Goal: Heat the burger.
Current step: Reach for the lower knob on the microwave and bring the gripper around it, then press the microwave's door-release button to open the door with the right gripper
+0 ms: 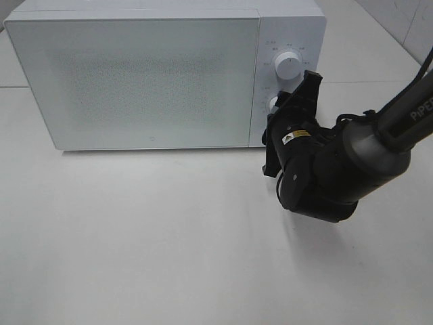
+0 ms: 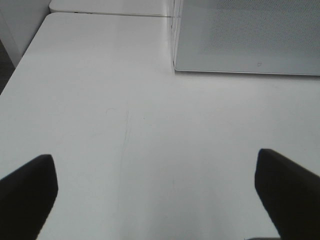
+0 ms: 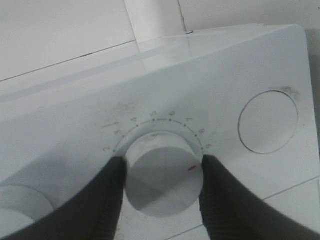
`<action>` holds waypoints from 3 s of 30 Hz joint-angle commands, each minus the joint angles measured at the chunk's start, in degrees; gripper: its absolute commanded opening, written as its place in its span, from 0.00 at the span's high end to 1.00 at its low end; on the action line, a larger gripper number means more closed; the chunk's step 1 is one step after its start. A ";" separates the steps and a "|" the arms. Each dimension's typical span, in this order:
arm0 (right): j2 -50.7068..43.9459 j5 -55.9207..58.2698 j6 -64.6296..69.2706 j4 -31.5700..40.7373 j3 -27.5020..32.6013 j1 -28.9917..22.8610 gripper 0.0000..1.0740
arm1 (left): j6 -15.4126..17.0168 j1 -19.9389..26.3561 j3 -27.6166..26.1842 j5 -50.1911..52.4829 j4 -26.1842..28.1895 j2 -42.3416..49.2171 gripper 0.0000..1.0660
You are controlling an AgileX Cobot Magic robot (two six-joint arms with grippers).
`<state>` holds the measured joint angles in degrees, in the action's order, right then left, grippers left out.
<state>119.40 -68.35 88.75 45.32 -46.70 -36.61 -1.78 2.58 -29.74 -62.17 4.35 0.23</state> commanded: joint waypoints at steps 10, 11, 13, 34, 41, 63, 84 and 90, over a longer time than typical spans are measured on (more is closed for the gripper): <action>-0.63 -8.37 -3.27 0.63 -1.66 0.34 0.63 | 0.06 -0.11 0.11 0.74 0.29 0.92 0.06; -0.74 -8.37 -3.38 1.09 -1.49 0.34 0.60 | 0.06 -0.11 0.11 0.74 0.29 0.92 0.06; -0.80 -8.25 -4.13 1.89 -0.97 0.34 0.56 | 0.06 -0.11 0.11 0.74 0.29 0.92 0.06; -8.82 -1.15 -12.20 -5.67 10.03 0.11 0.39 | 0.06 -0.11 0.11 0.74 0.29 0.92 0.06; -16.67 9.85 -27.27 -9.22 15.87 0.23 0.39 | 0.06 -0.11 0.11 0.74 0.29 0.92 0.06; -32.37 50.08 -88.75 -9.40 16.79 0.29 0.39 | 0.06 -0.11 0.11 0.74 0.29 0.92 0.06; -38.22 72.54 -95.68 -21.49 15.36 0.29 0.39 | 0.06 -0.11 0.11 0.74 0.29 0.92 0.06; -47.04 79.18 -95.40 -24.06 15.36 0.29 0.39 | 0.06 -0.11 0.11 0.74 0.29 0.92 0.06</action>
<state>75.40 7.39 -6.30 22.75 -31.05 -36.61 -1.78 2.58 -29.74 -62.17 4.35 0.23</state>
